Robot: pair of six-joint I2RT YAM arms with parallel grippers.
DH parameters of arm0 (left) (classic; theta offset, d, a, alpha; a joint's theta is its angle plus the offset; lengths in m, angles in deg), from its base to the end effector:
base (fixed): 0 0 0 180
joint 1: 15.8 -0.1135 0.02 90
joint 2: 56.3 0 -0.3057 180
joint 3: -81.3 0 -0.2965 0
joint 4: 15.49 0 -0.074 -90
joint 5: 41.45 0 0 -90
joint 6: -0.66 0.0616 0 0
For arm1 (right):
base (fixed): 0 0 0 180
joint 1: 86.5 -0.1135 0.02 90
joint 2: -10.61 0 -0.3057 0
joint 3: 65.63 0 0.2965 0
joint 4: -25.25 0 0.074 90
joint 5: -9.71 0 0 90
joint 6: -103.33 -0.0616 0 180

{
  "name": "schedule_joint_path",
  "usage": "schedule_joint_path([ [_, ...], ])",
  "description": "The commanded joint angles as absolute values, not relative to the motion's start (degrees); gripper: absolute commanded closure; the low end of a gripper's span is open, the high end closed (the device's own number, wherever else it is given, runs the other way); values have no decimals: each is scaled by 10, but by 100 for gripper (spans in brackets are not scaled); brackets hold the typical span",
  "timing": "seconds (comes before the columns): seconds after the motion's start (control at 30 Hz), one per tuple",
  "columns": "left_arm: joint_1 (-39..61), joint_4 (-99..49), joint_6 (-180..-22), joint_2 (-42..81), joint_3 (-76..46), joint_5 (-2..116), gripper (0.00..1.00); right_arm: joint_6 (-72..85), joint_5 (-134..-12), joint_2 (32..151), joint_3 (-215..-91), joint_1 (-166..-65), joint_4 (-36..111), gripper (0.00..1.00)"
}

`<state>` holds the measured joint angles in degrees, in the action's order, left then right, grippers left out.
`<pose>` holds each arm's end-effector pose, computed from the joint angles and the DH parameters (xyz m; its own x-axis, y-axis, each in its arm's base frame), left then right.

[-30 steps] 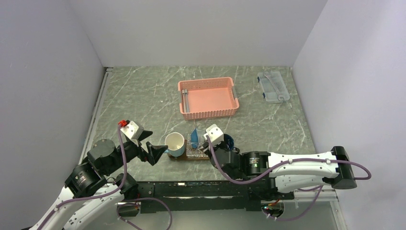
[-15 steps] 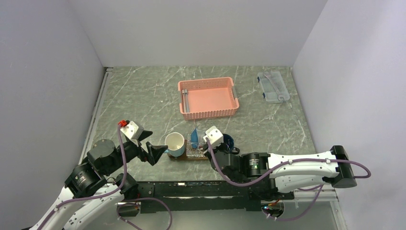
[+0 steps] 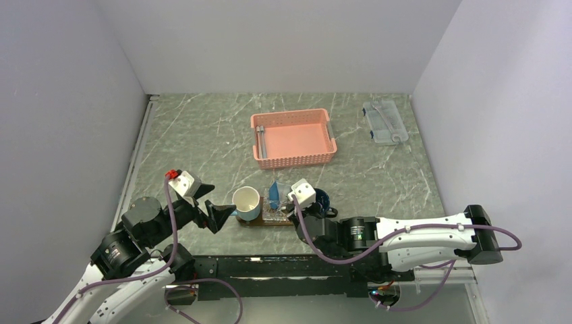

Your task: Prepare toiletry sets of a toothbrush and toothpaste on the tray

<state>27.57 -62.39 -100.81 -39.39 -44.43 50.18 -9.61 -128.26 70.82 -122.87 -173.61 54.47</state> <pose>0.0692 -0.0678 0.3599 -0.2586 -0.0291 -0.9655 0.6687 0.7159 -0.2007 0.0589 0.2591 0.3020 -0.2730 -0.2321 -0.9336 -0.5761 0.8166 -0.0346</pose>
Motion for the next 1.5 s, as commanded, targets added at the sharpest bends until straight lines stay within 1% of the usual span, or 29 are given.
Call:
schedule_joint_path([
  [0.0, 276, -619, -1010, -396, -445, 495, 1, -112, -1301, 697, -1227, -1740, 524, 78],
  [0.1, 276, -619, -1010, -396, -445, 494, 1, -115, -1302, 696, -1226, -1739, 528, 72],
  [0.2, 277, -619, -1010, -396, -445, 494, 1, -117, -1305, 691, -1226, -1741, 532, 65],
  [0.37, 276, -620, -1011, -395, -445, 494, 1, -115, -1314, 683, -1230, -1744, 535, 58],
  [0.6, 276, -618, -1011, -393, -445, 497, 1, -90, -1328, 683, -1266, -1745, 543, 56],
  [0.77, 276, -618, -1011, -388, -443, 498, 1, -80, -1353, 716, -1344, -1733, 594, 55],
  [0.87, 276, -618, -1011, -388, -444, 497, 1, -51, -1349, 731, -1378, -1720, 592, 55],
  [1.0, 276, -618, -1014, -389, -444, 498, 1, -25, -1304, 747, -1421, -1675, 594, 54],
  [1.07, 276, -618, -1015, -389, -444, 501, 1, -19, -1258, 761, -1446, -1637, 603, 54],
  [1.37, 274, -618, -1019, -388, -445, 512, 1, -6, -1078, 867, -1578, -1479, 648, 54],
  [1.47, 273, -619, -1020, -387, -445, 514, 1, -11, -1022, 927, -1629, -1429, 675, 54],
])
